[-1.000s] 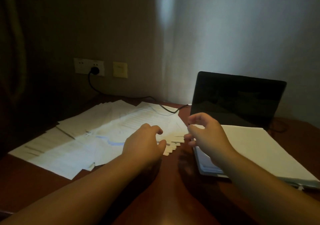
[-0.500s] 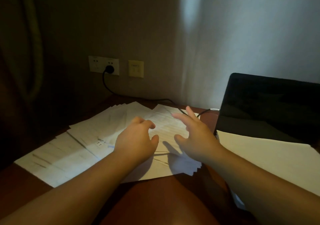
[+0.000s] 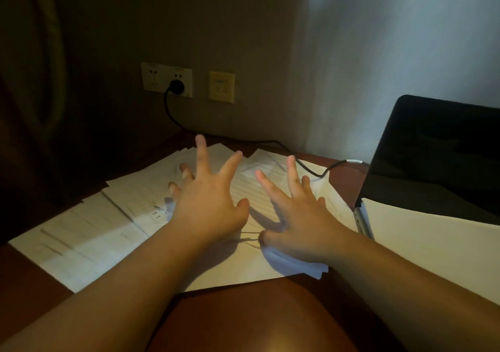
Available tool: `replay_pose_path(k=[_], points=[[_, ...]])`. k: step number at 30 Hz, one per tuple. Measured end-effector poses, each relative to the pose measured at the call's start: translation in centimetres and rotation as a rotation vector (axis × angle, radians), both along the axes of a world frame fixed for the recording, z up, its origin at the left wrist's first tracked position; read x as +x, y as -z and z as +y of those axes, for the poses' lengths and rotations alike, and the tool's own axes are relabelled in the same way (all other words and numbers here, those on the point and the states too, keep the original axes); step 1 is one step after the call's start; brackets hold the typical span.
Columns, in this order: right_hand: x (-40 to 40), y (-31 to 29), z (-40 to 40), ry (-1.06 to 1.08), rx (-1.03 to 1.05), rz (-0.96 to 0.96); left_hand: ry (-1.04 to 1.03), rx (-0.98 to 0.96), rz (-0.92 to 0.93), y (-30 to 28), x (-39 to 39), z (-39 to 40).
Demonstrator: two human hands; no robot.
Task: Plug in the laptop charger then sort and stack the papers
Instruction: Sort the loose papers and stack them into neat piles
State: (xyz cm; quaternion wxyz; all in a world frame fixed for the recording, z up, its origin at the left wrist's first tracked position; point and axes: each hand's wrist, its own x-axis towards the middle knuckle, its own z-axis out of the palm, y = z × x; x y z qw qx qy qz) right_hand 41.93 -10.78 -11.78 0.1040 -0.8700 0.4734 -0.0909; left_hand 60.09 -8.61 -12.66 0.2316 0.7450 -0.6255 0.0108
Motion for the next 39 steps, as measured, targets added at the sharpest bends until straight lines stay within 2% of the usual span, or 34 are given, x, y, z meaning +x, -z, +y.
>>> replay_pose_path(k=[7, 12, 14, 21, 24, 28, 33, 36, 39], points=[[-0.2, 0.6, 0.1, 0.035, -0.003, -0.068, -0.005, 0.011, 0.071, -0.1, 0.9, 0.3], [-0.8, 0.7, -0.2, -0.014, 0.035, -0.027, 0.062, 0.115, 0.002, 0.8, 0.9, 0.7], [-1.1, 0.9, -0.2, -0.026, 0.046, -0.037, 0.079, 0.086, -0.021, 1.3, 1.0, 0.9], [-2.2, 1.2, -0.4, -0.029, -0.079, -0.192, 0.042, -0.050, 0.124, 0.6, 1.3, 1.1], [-2.3, 0.9, -0.5, -0.007, -0.169, -0.198, -0.002, -0.130, 0.143, 0.3, 1.2, 1.1], [-2.3, 1.0, -0.6, 0.080, -0.314, -0.341, -0.036, -0.240, 0.233, 0.0, 1.1, 1.1], [-2.4, 0.4, 0.0, 0.202, -0.379, -0.519, 0.118, -0.055, 0.147, 1.0, 0.1, 1.5], [-2.4, 0.4, -0.1, 0.190, -0.442, -0.655, 0.128, 0.047, -0.008, 1.1, -0.6, 1.8], [-2.5, 0.8, -0.6, 0.195, -0.505, -0.679, 0.145, 0.112, -0.024, 0.2, -0.6, 2.1]])
